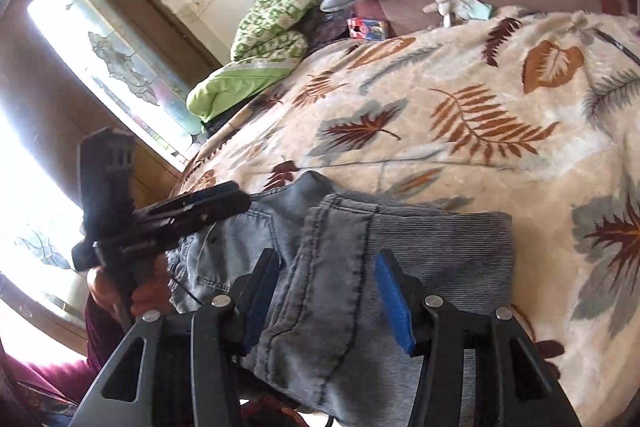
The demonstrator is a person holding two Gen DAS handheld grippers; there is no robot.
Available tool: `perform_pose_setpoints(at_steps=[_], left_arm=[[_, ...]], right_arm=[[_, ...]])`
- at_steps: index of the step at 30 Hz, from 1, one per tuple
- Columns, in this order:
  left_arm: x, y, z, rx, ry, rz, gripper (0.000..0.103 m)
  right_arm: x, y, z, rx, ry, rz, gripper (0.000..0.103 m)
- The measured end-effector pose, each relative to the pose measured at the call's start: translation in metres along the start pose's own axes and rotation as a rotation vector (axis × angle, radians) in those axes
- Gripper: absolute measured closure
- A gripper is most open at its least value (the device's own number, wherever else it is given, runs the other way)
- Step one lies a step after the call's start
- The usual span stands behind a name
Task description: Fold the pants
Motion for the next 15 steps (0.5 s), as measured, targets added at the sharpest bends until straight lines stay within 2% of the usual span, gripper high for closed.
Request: perform_pose_setpoints(at_steps=[4,6,8,12,15], left_arm=[[0.019,-0.035,-0.027,0.16,0.062,0.003,0.031],[0.034,-0.042,-0.047,0.265,0.122,0.059,0.031],[0.048,-0.039,-0.063,0.331,0.174,0.12,0.031],[0.044,-0.032,-0.055,0.292,0.139,0.1,0.03],[0.046,-0.016,-0.048,0.263,0.128,0.141,0.029]], right_arm=[[0.029,-0.051,-0.008,0.087,0.064,-0.084,0.05],[0.047,-0.076,-0.016,0.202,0.093,-0.087,0.057],[0.044,-0.079,-0.008,0.249,0.071,-0.058,0.057],[0.033,-0.064,-0.001,0.212,0.045,-0.027,0.057],[0.015,-0.048,0.002,0.197,0.028,0.046,0.057]])
Point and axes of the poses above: each gripper's, at about its wrist camera, not at the fingertips, and x roughly the way its jaws point, y to its left, z to its top, the point moved 10 cm from there along x, roughly the way its jaws point, and after that the axes turned 13 degrees about -y, right-handed, at the moved point
